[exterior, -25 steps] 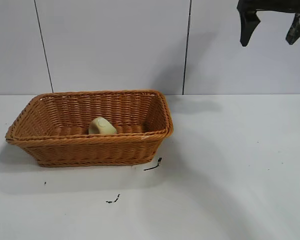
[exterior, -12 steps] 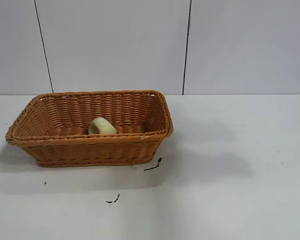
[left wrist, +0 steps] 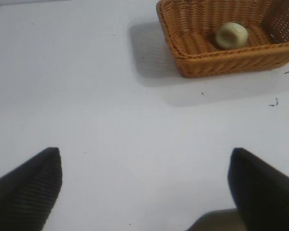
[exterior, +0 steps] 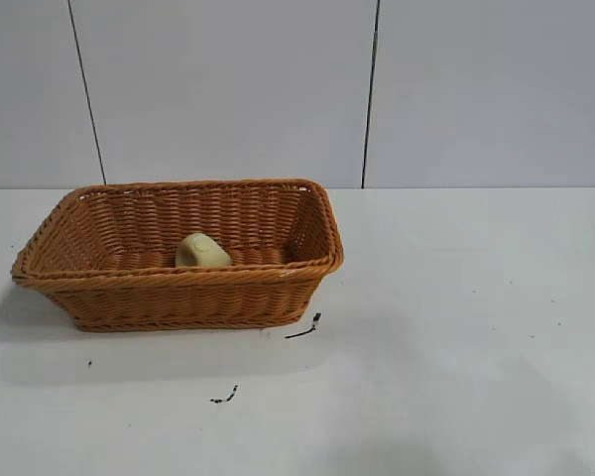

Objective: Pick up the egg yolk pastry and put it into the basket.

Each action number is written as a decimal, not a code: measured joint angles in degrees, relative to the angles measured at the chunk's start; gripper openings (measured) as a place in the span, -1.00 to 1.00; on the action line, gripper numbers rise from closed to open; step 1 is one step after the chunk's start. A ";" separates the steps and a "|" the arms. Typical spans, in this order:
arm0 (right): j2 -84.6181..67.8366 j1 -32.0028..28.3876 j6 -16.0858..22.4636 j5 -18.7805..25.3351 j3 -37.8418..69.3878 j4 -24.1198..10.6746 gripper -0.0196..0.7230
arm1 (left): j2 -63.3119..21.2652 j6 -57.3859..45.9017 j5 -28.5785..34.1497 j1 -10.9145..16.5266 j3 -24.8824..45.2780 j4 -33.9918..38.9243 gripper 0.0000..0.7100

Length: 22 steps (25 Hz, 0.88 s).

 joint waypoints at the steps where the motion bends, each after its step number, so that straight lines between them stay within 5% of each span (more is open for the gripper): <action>1: -2.64 0.00 -0.31 -0.19 1.36 0.08 0.92 | 0.00 0.00 0.00 0.00 0.00 0.00 0.96; 22: -21.63 0.00 0.50 2.20 5.35 -0.13 0.92 | 0.00 0.00 0.00 0.00 0.00 0.00 0.96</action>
